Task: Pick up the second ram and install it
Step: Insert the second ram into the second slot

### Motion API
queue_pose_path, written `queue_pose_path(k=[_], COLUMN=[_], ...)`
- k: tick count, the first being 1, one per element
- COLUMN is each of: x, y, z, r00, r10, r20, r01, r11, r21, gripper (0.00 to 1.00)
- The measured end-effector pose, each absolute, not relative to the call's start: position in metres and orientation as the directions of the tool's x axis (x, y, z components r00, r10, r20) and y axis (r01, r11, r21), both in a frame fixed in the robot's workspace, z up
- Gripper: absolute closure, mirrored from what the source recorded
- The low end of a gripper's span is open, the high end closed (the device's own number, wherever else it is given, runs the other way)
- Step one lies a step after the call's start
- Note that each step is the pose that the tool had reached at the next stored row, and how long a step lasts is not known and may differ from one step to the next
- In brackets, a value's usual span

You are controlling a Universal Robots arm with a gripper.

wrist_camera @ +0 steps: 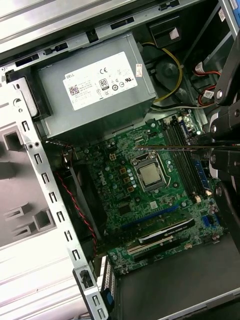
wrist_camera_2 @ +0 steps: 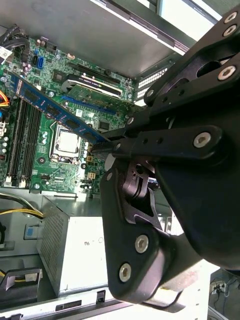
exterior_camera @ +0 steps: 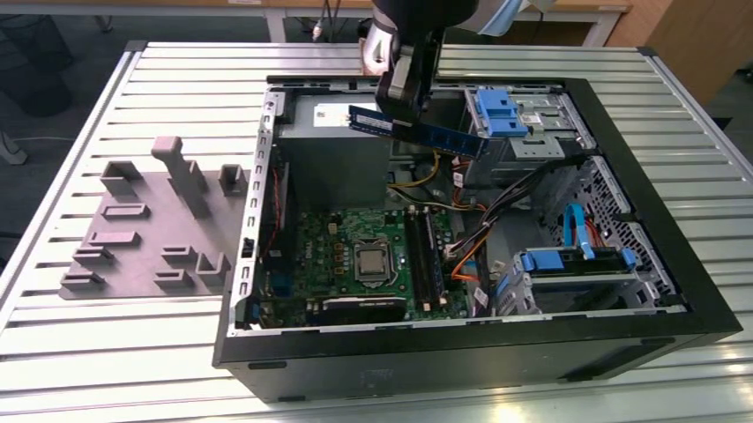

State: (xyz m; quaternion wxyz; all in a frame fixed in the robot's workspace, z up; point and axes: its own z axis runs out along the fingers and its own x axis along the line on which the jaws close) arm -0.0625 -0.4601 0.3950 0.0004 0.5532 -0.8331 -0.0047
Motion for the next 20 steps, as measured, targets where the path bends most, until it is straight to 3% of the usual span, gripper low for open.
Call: queue_pose_path(k=[20], x=[-0.0625], y=[-0.4601], z=[0.395], r00=[-0.398], r10=[-0.917], r20=[-0.005], r01=[-0.917], r11=[0.398], r21=[0.008], gripper=[0.86])
